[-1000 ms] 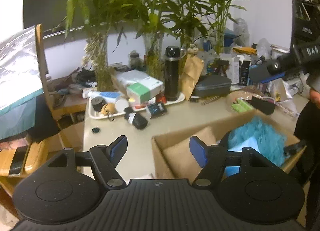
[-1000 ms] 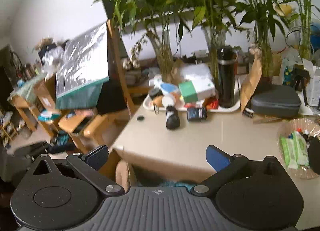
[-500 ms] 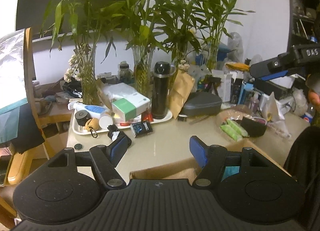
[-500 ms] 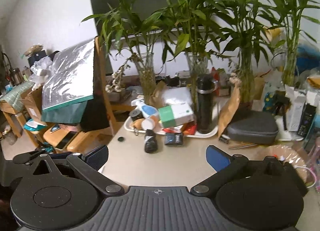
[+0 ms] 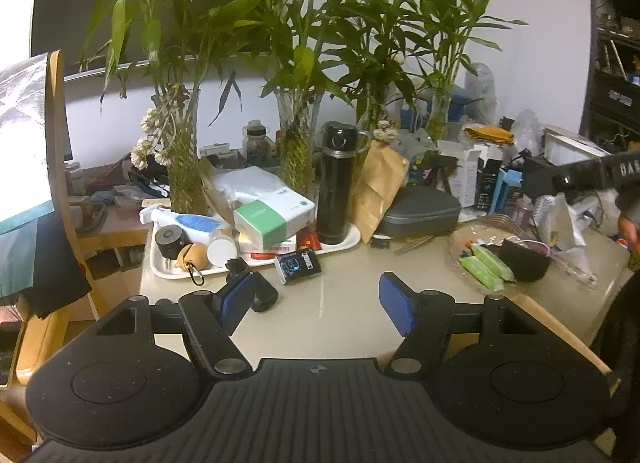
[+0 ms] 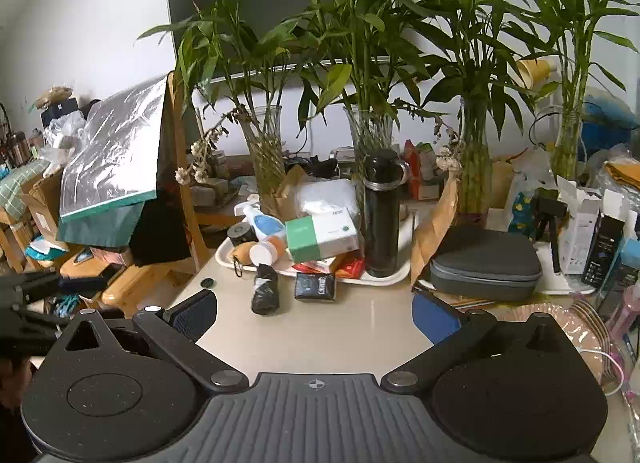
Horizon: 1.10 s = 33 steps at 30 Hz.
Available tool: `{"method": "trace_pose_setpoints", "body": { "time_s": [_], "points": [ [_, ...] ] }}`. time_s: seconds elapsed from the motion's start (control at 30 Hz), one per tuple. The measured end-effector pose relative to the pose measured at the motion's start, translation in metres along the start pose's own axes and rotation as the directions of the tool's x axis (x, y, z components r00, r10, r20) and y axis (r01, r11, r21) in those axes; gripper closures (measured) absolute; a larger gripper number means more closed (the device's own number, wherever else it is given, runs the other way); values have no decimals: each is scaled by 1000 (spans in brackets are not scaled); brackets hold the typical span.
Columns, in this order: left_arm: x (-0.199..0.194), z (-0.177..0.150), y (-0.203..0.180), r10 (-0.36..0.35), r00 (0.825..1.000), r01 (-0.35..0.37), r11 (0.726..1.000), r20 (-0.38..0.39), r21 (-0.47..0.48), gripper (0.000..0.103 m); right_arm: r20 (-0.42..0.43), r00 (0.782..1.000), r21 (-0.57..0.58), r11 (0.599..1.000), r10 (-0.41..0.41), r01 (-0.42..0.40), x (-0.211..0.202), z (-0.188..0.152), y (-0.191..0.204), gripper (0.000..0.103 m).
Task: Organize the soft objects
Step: 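Move both grippers back over the table toward the black taped bundle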
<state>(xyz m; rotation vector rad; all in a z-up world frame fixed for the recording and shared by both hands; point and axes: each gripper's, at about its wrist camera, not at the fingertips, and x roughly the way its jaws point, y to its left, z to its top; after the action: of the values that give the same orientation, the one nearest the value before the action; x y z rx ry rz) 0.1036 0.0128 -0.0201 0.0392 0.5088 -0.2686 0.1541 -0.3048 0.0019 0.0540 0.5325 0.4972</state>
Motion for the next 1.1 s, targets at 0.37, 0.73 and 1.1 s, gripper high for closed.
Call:
{"method": "trace_pose_setpoints", "body": {
  "time_s": [0.37, 0.73, 1.1],
  "points": [
    [51, 0, 27, 23, 1000, -23, 999, -3, -33, 35, -6, 1000, -59, 998, -4, 3, 43, -23, -20, 0],
    [64, -11, 59, 59, 997, -68, 977, -51, -201, 35, -26, 997, 27, 997, -75, 76, 65, -17, -47, 0],
    [70, -11, 49, 70, 995, -82, 982, -74, -172, 35, -12, 996, -10, 996, -89, 89, 71, -13, -39, 0]
  ]
}}
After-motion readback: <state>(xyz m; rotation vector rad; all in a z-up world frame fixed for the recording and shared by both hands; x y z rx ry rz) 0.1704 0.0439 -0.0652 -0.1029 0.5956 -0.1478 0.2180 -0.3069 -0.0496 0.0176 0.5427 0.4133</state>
